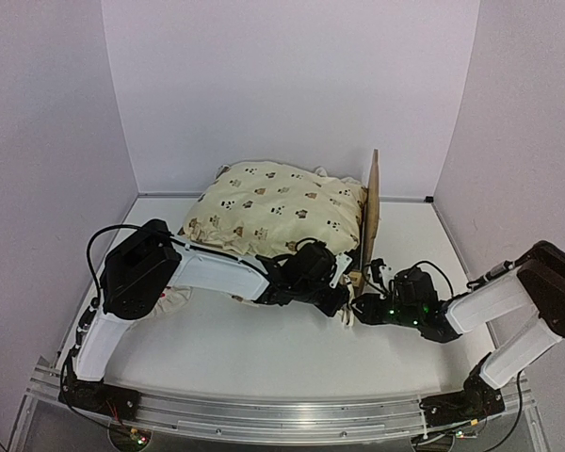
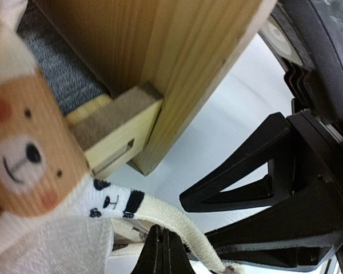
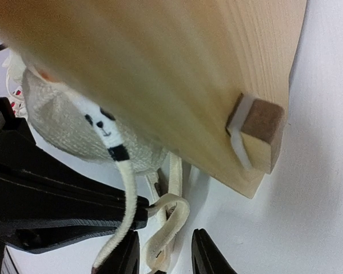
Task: Set up the pet bed
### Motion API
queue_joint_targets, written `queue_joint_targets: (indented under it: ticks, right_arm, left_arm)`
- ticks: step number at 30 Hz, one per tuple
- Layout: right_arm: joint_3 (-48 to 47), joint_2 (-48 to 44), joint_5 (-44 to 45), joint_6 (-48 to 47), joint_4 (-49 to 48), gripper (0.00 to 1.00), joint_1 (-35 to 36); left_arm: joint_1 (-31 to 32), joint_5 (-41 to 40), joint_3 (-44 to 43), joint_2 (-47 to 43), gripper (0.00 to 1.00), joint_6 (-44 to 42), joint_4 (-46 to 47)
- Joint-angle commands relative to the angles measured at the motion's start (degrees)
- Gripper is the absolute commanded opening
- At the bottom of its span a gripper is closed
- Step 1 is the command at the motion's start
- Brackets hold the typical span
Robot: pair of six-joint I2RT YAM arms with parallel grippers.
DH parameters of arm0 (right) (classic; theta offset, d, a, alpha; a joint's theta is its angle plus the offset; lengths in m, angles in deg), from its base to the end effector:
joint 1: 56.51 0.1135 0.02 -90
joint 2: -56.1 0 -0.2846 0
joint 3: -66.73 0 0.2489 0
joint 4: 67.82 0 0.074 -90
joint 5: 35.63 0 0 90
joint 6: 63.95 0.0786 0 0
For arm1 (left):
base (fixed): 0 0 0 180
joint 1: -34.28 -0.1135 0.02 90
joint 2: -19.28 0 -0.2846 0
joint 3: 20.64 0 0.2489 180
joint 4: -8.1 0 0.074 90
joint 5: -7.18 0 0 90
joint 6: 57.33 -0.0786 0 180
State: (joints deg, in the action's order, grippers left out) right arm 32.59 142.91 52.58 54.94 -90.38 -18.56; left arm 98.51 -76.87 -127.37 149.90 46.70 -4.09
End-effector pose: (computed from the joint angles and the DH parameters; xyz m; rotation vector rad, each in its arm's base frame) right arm 0.2249 0.1785 0.1232 -0.1920 2.1742 0.7209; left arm 0.2343 -0.5041 0.1391 1.0474 2.0903 -0.8445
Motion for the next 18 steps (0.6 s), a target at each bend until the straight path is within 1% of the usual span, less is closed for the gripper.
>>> queue_joint_targets:
  ticks: [1,7,13,18]
  right_arm:
    - [0.4,1.6,-1.7,2.6,-3.6,0.34,0.0]
    - [3.3,0.7,0.1,4.4,-5.8,0.33,0.0]
    - [2.9,4.0,-1.8,6.0,-10.4,0.33,0.1]
    - [3.4,4.6,-3.1,7.0,-14.2,0.35,0.0]
  left_arm:
    - [0.3,1.3,0.9,-2.6,0.0,1.3,3.0]
    - [0.3,2.3,2.1,-3.3,0.0,2.2,4.2]
    - [0.3,3.2,1.7,-2.9,0.0,2.6,4.5]
    - [0.2,3.4,1.8,-3.0,0.0,2.9,4.5]
